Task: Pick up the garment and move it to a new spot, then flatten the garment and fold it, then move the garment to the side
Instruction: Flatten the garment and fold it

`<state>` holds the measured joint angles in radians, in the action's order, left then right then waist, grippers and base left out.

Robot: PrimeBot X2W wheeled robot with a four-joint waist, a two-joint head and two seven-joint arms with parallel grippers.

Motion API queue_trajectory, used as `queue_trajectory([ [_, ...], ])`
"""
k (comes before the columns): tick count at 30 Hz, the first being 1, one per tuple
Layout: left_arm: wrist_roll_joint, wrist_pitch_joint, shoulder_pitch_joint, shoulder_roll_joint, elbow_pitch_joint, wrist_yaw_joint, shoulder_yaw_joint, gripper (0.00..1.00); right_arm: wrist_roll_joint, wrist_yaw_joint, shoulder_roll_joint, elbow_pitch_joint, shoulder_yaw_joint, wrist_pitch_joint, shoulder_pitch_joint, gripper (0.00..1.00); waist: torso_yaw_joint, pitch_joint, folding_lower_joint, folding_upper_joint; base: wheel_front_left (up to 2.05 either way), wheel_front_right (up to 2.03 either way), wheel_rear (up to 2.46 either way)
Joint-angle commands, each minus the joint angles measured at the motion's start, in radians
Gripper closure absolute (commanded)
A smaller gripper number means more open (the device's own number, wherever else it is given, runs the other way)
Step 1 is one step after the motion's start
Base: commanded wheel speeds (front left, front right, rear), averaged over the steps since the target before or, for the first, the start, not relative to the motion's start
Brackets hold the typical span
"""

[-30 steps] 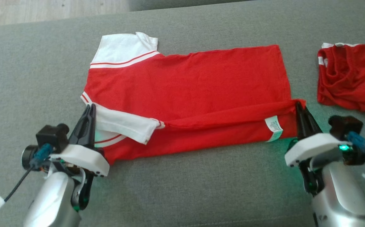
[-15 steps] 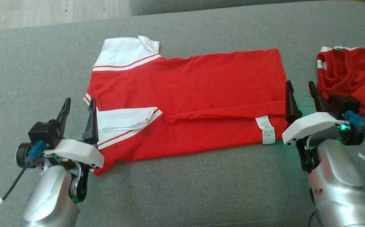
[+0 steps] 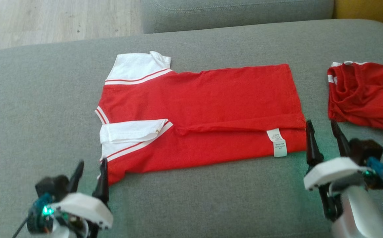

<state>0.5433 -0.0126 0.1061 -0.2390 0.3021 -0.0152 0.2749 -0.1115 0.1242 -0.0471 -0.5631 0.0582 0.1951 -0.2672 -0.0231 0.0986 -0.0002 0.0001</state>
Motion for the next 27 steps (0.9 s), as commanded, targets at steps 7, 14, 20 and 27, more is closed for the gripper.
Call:
queue_trajectory([
  [7, 0.057, 0.111, -0.037, -0.01, -0.054, -0.035, -0.033, 0.0, -0.033, 0.007, -0.003, 0.189, -0.04, -0.072, 0.094, 0.0, -0.02, 0.013, 0.0002, -0.0001, 0.0, 0.0, 0.0],
  [14, 0.088, 0.159, -0.024, -0.006, -0.005, -0.048, -0.039, 0.46, -0.044, 0.007, -0.003, 0.232, -0.042, -0.112, 0.113, 0.0, -0.046, 0.04, 0.0002, -0.0001, 0.0, 0.0, 0.0],
  [20, 0.096, 0.165, -0.016, 0.0, 0.008, -0.044, -0.032, 1.0, -0.047, 0.007, -0.003, 0.19, -0.027, -0.145, 0.091, 0.0, -0.051, 0.052, 0.0002, -0.0001, 0.0, 0.0, 0.0],
  [27, 0.086, 0.124, 0.008, 0.005, -0.018, -0.044, -0.031, 1.0, -0.07, 0.007, -0.003, 0.058, -0.031, -0.164, 0.02, 0.0, -0.019, 0.061, 0.0002, -0.0001, 0.0, 0.0, 0.0],
])
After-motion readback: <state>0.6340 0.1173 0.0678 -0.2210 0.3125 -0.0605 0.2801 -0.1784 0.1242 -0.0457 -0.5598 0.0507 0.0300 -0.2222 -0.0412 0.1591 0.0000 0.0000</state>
